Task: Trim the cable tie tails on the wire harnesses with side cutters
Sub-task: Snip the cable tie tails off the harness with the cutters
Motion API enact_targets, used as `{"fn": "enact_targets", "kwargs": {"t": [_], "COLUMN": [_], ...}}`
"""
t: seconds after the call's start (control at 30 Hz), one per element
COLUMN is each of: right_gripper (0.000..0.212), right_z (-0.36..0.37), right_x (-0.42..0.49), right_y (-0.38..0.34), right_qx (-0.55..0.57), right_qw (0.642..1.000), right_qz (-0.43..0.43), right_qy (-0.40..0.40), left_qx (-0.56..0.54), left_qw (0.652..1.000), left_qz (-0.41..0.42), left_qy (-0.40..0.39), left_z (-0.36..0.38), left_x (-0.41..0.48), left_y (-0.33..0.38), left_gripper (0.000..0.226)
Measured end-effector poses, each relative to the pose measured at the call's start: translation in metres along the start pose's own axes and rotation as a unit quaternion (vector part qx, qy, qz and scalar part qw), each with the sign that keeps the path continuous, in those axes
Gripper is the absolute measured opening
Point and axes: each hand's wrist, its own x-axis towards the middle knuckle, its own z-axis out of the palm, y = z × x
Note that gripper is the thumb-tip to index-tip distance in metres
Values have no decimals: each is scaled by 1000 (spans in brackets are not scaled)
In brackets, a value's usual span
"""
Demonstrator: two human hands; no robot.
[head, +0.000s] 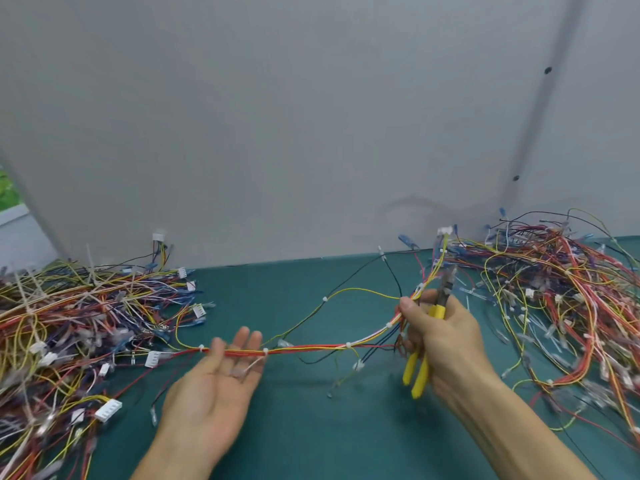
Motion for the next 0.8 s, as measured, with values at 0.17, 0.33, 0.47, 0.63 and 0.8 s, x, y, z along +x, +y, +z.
{"fn": "enact_targets", "kwargs": {"t": [0.17,0.33,0.47,0.63,0.8], "right_gripper": [8,10,19,20,10], "right_z": [-5,-1,6,9,11], "right_x": [5,1,-3,-8,-10], "right_y": [0,-1,-4,-6,-13], "right_qx": [-54,-153,-178,-245,-170], "right_qw": [996,978,970,952,980], "right_qz": [-52,-121,-146,-175,-55], "right_qy": [-38,-71,-83,-52,-89], "left_qx": [43,129,174,226,251], "left_qw": [993,975,961,945,936], "left_qz": [108,177,207,224,233], "left_qy": [-3,-39,-49,-73,-82], "left_z": [-9,-4,0,3,4], "left_x": [14,12,8,2,1], "left_y": [24,24,19,11,7], "left_gripper": [19,28,31,32,34]}}
